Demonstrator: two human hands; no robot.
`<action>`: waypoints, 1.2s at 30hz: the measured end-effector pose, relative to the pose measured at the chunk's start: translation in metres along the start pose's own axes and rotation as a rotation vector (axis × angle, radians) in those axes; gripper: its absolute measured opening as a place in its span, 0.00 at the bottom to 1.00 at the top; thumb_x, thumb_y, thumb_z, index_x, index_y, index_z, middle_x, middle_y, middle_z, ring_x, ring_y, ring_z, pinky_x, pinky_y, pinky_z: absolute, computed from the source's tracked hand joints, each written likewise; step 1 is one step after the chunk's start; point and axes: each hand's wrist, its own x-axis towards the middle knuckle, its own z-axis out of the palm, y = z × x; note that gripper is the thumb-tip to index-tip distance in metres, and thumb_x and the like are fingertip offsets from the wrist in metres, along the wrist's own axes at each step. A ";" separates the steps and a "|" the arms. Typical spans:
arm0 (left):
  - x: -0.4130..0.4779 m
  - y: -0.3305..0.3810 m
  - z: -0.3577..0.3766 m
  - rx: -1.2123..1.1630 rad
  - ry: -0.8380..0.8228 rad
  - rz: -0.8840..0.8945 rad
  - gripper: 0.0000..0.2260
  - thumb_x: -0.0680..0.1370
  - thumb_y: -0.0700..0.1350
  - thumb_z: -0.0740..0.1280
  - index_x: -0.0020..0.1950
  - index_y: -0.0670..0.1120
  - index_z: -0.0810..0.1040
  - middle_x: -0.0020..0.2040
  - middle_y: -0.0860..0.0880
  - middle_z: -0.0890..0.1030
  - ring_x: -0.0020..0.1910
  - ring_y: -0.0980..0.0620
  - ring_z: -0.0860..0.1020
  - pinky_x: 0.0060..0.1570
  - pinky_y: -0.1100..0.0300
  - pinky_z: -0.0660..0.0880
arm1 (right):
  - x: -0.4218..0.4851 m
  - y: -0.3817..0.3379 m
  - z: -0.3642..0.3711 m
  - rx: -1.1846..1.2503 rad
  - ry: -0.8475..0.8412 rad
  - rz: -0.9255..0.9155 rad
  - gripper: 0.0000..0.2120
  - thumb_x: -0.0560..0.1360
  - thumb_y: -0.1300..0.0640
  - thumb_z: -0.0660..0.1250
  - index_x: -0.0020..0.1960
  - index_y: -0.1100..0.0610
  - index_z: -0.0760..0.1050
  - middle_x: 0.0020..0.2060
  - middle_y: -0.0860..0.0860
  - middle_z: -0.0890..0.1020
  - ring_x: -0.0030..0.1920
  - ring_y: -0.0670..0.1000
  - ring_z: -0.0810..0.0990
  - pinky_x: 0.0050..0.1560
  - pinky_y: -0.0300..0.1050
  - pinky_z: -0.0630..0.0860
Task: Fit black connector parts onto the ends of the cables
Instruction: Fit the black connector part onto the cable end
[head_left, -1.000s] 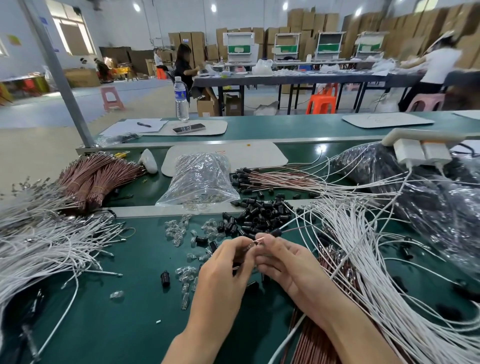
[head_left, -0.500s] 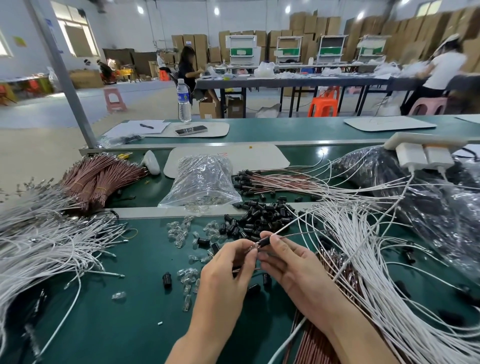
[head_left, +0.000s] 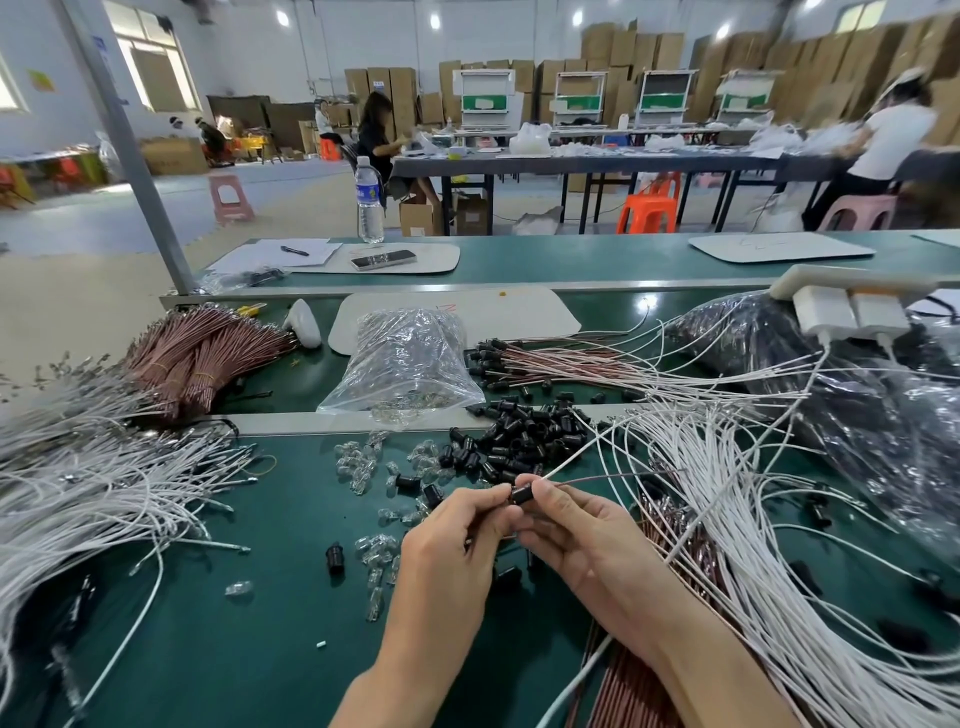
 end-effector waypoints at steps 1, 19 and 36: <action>0.000 0.000 0.000 -0.014 -0.006 -0.005 0.10 0.77 0.47 0.70 0.55 0.62 0.80 0.49 0.64 0.84 0.47 0.63 0.83 0.48 0.71 0.77 | 0.000 0.000 0.000 -0.004 -0.004 0.007 0.13 0.74 0.56 0.71 0.54 0.61 0.86 0.46 0.60 0.86 0.44 0.51 0.86 0.45 0.40 0.82; 0.006 0.005 0.000 0.083 -0.112 0.003 0.10 0.80 0.60 0.64 0.57 0.59 0.78 0.49 0.63 0.82 0.48 0.60 0.81 0.45 0.66 0.76 | 0.001 0.006 0.003 -0.175 0.113 -0.184 0.08 0.66 0.53 0.77 0.44 0.53 0.86 0.44 0.55 0.86 0.46 0.53 0.86 0.45 0.40 0.82; 0.006 0.004 -0.001 0.022 -0.108 -0.063 0.09 0.79 0.65 0.61 0.57 0.66 0.72 0.46 0.62 0.82 0.40 0.57 0.80 0.37 0.69 0.73 | 0.003 0.009 0.008 -0.069 0.110 -0.203 0.09 0.66 0.54 0.76 0.45 0.55 0.85 0.44 0.56 0.86 0.48 0.54 0.86 0.46 0.42 0.83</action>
